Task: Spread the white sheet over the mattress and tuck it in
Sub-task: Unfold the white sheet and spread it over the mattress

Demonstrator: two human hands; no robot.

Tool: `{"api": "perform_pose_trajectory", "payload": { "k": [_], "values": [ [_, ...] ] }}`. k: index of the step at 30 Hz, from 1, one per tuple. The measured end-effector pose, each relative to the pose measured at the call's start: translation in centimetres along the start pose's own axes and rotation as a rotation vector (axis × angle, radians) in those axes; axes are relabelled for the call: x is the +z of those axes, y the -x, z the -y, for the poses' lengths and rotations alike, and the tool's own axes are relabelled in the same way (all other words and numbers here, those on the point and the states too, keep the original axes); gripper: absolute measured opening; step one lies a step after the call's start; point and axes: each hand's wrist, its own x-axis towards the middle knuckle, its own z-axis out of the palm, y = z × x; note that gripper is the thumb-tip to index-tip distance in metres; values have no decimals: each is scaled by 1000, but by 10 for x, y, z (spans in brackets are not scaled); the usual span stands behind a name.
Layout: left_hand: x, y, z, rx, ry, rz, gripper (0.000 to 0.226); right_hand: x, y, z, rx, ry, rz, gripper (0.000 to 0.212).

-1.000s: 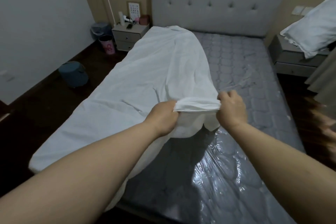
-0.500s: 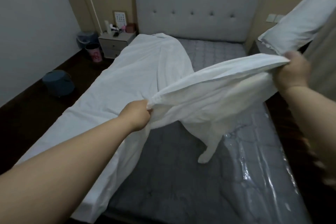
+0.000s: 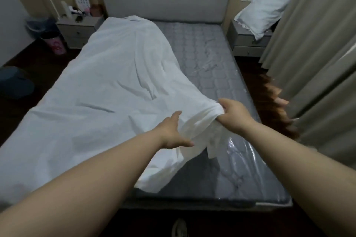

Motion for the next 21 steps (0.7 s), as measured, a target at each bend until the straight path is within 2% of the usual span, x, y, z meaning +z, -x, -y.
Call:
{"api": "perform_pose_trajectory", "payload": {
  "k": [1, 2, 5, 8, 10, 13, 17, 19, 21],
  "values": [
    [10, 0, -10, 43, 27, -30, 109, 5, 4, 7, -53, -10, -6, 5],
    [19, 0, -19, 83, 30, -56, 101, 11, 8, 12, -101, -23, -1, 6],
    [23, 3, -31, 89, -42, -151, 39, 27, 14, 15, -211, -38, 86, 11],
    [15, 8, -37, 57, -15, -199, 10, 35, 6, -2, -231, 18, 42, 8],
    [21, 11, -59, 25, 56, -240, 11, 35, -9, -38, -253, 129, 13, 19],
    [29, 9, -76, -12, 142, -269, 17, 39, -26, -80, -148, 145, -92, 32],
    [67, -13, -117, -142, 187, -270, 27, 2, -61, -170, 23, 67, -75, 22],
    [78, -14, -116, -187, 104, -274, 23, -24, -67, -202, 144, -16, -135, 21],
    [91, -18, -127, -213, 32, -274, 15, -60, -80, -232, 139, -27, -208, 15]
  ]
}}
